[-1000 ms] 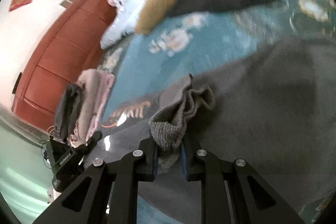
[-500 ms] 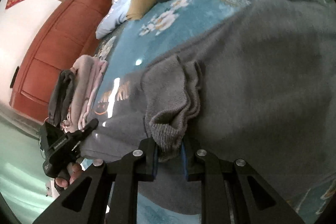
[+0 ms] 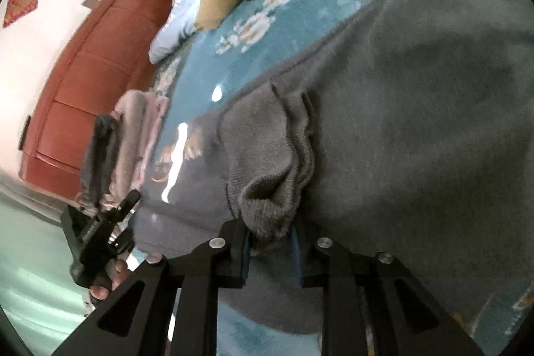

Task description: Fold clothes

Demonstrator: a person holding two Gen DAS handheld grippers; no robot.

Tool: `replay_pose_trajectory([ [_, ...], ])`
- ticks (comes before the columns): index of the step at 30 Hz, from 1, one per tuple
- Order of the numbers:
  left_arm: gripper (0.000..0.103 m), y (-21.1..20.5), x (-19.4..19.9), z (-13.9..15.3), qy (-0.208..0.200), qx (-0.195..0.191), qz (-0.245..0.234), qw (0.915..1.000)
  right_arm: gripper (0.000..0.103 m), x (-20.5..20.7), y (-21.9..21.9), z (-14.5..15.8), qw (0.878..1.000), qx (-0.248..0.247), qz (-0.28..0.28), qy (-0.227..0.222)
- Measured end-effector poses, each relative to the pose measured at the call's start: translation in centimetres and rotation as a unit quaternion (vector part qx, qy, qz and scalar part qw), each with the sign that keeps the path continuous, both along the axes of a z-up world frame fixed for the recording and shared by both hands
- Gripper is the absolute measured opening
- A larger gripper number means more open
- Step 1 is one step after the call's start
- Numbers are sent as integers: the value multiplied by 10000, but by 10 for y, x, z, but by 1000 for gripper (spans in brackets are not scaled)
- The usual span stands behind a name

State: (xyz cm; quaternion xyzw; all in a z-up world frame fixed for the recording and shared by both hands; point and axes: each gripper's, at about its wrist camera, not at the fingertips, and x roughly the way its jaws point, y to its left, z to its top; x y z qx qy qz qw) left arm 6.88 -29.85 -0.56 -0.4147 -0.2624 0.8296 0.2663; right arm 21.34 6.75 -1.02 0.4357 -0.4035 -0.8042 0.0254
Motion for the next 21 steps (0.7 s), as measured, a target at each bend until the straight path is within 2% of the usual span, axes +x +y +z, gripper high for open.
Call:
replay_pose_trajectory([
  [2, 47, 10, 8, 12, 236, 209, -241, 9992, 23, 8, 11, 14, 9998, 6, -102, 157],
  [3, 48, 18, 12, 16, 319, 279, -403, 9983, 23, 15, 18, 24, 9994, 159, -216, 218],
  [5, 48, 43, 23, 23, 431, 242, -785, 9957, 23, 30, 33, 42, 9974, 462, -445, 338],
  [7, 48, 70, 32, 24, 481, 165, -1145, 9921, 23, 53, 51, 44, 9958, 487, -737, 252],
  [9, 48, 103, 38, 21, 385, 98, -1520, 9876, 25, 77, 70, 47, 9932, 512, -1029, 167],
  [11, 48, 135, 46, 15, 279, -6, -1887, 9816, 31, 100, 88, 49, 9898, 536, -1319, 81],
  [13, 48, 161, 50, 3, 112, -252, -2145, 9763, 34, 123, 106, 51, 9854, 560, -1609, -4],
  [16, 48, 181, 54, -22, -272, -768, -2240, 9712, 47, 158, 133, 54, 9771, 591, -2038, -132],
  [21, 48, 173, 50, -26, -380, -471, -2189, 9739, 54, 160, 147, 22, 9742, 34, -2241, -272],
])
